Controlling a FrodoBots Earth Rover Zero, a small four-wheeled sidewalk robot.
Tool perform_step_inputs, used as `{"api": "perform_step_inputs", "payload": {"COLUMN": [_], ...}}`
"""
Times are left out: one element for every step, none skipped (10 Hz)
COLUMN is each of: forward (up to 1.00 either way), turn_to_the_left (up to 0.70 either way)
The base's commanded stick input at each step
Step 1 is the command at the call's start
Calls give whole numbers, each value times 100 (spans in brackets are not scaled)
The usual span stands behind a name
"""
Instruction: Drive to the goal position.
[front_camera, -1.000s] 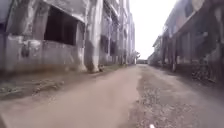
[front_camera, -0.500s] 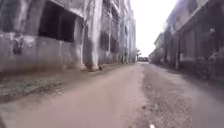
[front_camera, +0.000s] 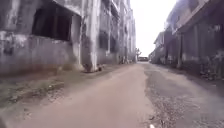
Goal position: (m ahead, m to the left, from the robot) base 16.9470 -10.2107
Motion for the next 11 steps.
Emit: {"api": "perform_step_inputs", "payload": {"forward": [50,50,50,50,50,50,50,50,50,50,50], "turn_to_the_left": [-23,0,0,0,0,0,0,0,0,0,0]}}
